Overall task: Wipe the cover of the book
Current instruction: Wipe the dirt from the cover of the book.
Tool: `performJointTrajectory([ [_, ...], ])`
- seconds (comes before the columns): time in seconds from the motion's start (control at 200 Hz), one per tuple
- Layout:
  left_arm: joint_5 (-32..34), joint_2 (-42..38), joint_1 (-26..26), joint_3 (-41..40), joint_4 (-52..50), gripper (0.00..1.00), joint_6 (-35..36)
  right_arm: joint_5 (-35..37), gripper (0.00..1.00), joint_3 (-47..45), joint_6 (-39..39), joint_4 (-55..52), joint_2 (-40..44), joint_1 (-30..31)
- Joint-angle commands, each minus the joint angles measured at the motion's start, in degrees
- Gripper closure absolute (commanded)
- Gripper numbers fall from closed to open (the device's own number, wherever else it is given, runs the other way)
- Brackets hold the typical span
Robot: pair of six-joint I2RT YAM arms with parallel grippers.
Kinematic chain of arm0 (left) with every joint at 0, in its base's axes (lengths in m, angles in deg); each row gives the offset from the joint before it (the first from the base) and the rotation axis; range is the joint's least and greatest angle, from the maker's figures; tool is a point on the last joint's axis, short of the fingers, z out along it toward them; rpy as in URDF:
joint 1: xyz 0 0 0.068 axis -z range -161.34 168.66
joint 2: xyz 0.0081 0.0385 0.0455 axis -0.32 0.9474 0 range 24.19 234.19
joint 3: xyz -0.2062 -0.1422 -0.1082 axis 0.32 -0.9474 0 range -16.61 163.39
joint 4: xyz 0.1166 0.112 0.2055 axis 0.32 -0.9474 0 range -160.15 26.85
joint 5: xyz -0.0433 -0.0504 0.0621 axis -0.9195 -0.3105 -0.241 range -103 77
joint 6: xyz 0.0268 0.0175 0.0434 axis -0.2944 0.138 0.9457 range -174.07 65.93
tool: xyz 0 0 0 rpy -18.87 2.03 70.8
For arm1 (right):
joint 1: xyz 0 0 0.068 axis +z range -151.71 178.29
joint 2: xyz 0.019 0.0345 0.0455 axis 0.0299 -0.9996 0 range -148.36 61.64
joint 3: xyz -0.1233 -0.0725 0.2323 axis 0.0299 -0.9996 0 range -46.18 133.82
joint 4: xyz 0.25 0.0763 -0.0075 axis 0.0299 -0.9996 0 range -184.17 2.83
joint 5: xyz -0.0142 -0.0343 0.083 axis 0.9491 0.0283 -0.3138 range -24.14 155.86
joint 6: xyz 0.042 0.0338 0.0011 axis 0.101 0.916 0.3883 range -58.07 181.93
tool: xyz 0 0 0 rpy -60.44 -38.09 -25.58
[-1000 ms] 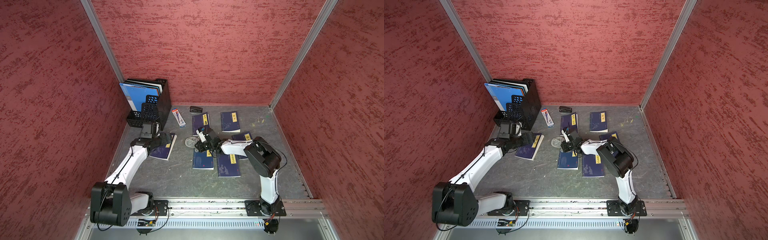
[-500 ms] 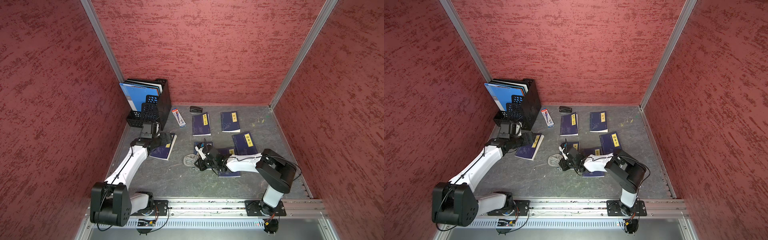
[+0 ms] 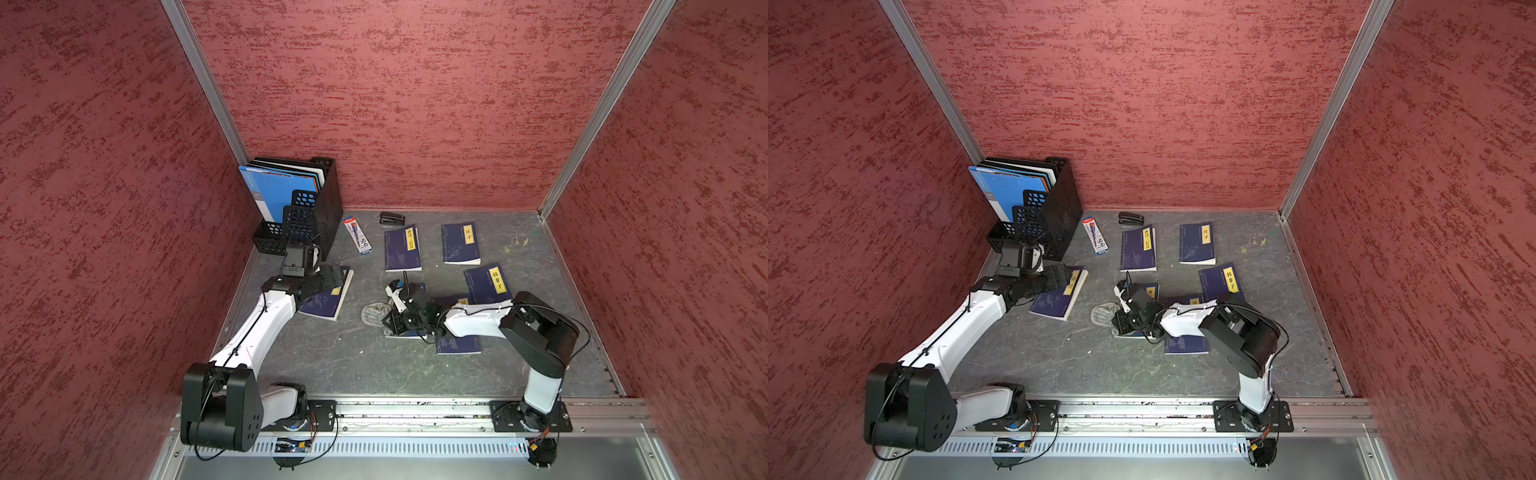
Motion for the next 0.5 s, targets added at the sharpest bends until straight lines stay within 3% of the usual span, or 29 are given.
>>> performJointTrajectory([
  [0.0,0.46,-0.90,0.20,0.41,-0.77,0.01,0.33,2.25,0.84,1.26,-3.28,-5.36,-4.79,-4.95],
  [0.286,0.46,-1.02,0.21,0.69,-0.89,0.01,0.42,2.17,0.84,11.76,-8.90,-9.03,-10.84,-8.67],
  [0.491,0.28,-0.93,0.27,0.63,-0.80,0.01,0.35,0.19,0.84,6.15,-7.40,-8.33,-6.27,-7.20],
])
